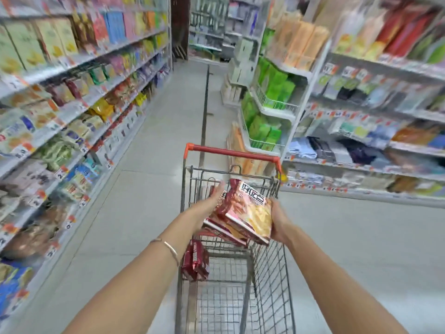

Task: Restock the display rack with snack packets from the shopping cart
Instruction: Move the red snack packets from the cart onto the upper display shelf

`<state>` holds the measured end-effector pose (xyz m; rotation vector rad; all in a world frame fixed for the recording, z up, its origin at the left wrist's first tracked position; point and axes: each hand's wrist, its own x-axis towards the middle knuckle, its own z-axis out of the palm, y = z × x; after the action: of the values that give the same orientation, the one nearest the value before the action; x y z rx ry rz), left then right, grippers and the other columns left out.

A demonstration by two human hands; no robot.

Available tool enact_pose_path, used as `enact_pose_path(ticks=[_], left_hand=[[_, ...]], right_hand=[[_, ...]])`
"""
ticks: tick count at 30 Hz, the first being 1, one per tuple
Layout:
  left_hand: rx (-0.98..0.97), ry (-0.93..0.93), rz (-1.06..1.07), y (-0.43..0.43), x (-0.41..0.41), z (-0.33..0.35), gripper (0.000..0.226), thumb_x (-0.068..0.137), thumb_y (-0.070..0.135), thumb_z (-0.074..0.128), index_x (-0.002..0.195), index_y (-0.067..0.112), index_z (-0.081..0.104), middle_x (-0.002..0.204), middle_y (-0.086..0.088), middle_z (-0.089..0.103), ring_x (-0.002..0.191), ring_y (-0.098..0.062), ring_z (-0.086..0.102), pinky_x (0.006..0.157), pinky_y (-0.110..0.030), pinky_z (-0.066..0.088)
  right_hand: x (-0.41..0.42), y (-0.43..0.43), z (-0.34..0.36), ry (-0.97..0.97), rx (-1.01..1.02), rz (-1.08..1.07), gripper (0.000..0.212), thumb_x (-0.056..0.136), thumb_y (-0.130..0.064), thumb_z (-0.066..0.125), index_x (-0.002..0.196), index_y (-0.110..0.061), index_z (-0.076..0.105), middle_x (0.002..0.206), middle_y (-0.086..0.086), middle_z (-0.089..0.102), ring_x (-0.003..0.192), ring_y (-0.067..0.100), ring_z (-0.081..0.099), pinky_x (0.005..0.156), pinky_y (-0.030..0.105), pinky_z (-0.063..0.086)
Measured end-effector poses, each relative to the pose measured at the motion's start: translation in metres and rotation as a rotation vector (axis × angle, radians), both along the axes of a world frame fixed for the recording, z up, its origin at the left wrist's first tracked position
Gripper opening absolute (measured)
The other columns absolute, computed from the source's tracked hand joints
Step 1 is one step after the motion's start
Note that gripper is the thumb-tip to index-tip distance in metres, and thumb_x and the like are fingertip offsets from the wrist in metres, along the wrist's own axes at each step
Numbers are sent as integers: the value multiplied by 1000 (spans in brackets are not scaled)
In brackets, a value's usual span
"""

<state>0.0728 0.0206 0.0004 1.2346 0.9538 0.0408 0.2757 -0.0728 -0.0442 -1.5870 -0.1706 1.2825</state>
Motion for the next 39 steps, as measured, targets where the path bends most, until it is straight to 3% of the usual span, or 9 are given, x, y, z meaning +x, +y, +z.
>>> enact_pose_path(ticks=[3,8,14,19,25,29,32,35,39], left_hand=[[-7,-29,-132,-22,-12,11,113,60,96,47,143,18,49,130,-16,62,105,-28,66,86,-37,57],[51,-165,-213,-64,-24,40,67,87,73,47,101,11,68,86,-10,76,68,-22,71,66,-29,57],[93,-296,-304,-154,28,100,76,82,79,50,111,12,70,96,-13,77,89,-33,73,93,-51,55],[52,-464,-635,-267,81,170,83,55,88,62,92,16,76,86,-5,77,75,-21,74,78,-39,58],[255,-671,-925,-415,138,255,32,82,44,74,100,18,72,82,-2,77,56,-10,68,53,-22,53],[320,-851,-932,-509,163,306,40,77,38,83,108,22,64,92,-1,75,70,-12,71,63,-26,54],[332,-974,-968,-563,189,322,62,72,34,85,126,18,58,104,-7,74,83,-19,71,78,-35,58],[467,-980,-986,-596,217,313,46,76,43,80,116,30,61,101,2,75,93,-18,71,97,-44,53],[553,-849,-1021,-623,240,279,49,85,42,74,125,20,58,101,3,73,91,-14,68,99,-43,51]], right_hand=[[-44,-21,17,47,53,-39,80,97,-70,18,98,-6,66,88,19,73,76,31,72,66,35,58],[-83,-88,62,140,224,-195,98,85,-85,20,118,-6,68,114,22,70,99,36,71,83,43,58],[-91,-226,159,-226,158,-222,26,97,-38,55,93,-14,66,77,0,76,62,10,70,64,23,58],[-86,-358,231,-463,150,-452,21,96,-36,59,92,-17,67,76,-3,75,62,8,70,64,22,58],[-103,-516,311,-748,135,-765,52,80,-50,75,115,-11,72,112,5,73,101,22,69,102,38,50],[-101,-597,344,-917,132,-1076,82,57,-60,88,119,-11,68,110,5,75,101,22,71,99,42,53],[-104,-631,365,-1117,87,-1183,47,79,-42,81,110,-13,60,109,0,69,91,12,68,87,28,55],[-85,-657,358,-1250,-128,-1209,94,83,-47,74,150,-5,25,150,6,43,135,21,44,110,33,33],[-53,-694,332,-1064,-232,-983,113,85,-47,73,157,-10,-4,160,3,21,145,21,28,113,31,28]])
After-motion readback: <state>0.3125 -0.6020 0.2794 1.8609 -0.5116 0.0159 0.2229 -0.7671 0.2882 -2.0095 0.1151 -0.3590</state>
